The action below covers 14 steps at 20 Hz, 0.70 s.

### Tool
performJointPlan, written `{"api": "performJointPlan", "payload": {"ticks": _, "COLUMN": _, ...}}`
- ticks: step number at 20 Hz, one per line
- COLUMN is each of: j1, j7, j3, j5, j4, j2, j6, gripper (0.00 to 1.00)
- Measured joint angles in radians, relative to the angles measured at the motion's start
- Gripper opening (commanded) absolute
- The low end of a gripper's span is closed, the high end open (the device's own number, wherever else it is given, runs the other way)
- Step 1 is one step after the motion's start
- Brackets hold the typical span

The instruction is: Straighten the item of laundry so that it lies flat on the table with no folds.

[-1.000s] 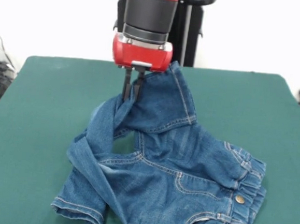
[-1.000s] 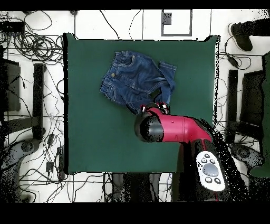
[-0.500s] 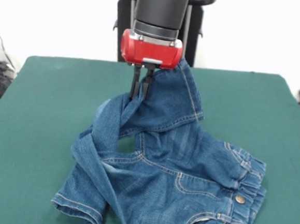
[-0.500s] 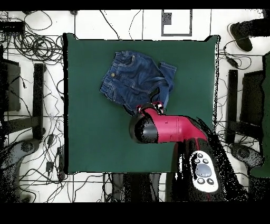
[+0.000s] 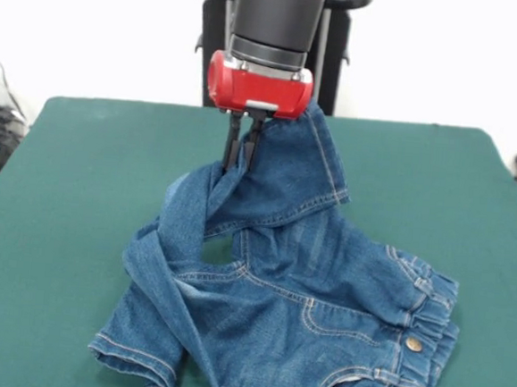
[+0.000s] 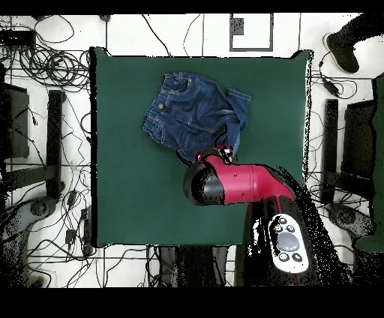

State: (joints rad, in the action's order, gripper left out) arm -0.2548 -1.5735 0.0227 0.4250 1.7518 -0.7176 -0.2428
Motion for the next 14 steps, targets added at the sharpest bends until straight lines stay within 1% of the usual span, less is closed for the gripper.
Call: {"api": "performJointPlan", "payload": {"ticks": 14, "j1": 0.006, "j7": 0.0, "j3": 0.0, "j5": 0.034, "j4": 0.0, "j2": 0.004, "j6": 0.009, "gripper": 0.0}}
